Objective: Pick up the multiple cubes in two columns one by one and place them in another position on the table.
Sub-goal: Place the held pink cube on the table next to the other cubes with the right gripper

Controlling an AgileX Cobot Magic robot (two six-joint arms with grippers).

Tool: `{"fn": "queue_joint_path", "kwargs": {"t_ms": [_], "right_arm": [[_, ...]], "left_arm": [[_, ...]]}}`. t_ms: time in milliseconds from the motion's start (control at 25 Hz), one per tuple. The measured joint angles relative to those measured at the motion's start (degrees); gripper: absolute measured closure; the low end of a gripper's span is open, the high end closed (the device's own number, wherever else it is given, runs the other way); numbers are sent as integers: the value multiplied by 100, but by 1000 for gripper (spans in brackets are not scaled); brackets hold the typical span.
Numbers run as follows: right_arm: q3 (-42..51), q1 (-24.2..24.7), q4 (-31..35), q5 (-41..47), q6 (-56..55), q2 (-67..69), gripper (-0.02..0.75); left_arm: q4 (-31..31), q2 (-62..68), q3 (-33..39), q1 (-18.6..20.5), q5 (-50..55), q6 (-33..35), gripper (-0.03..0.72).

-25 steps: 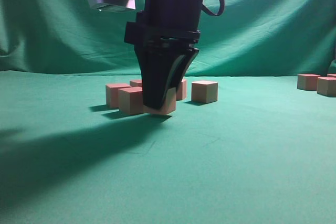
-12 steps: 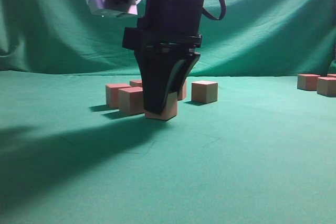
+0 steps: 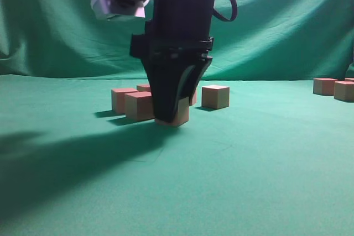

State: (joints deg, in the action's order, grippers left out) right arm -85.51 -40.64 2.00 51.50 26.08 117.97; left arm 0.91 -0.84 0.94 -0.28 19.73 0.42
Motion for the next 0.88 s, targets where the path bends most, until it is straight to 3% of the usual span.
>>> {"fn": "queue_joint_path", "kwargs": {"t_ms": [280, 440, 480, 880], "right_arm": [[0, 0, -76, -57, -154, 23, 229], [-139, 0, -76, 135, -220, 23, 233], [-252, 0, -76, 245, -233, 23, 192], [-1977, 0, -99, 1815, -616, 23, 207]], "left_arm": [[0, 0, 0, 0, 0, 0, 688], [0, 0, 0, 0, 0, 0, 688], [0, 0, 0, 0, 0, 0, 688], [0, 0, 0, 0, 0, 0, 688]]}}
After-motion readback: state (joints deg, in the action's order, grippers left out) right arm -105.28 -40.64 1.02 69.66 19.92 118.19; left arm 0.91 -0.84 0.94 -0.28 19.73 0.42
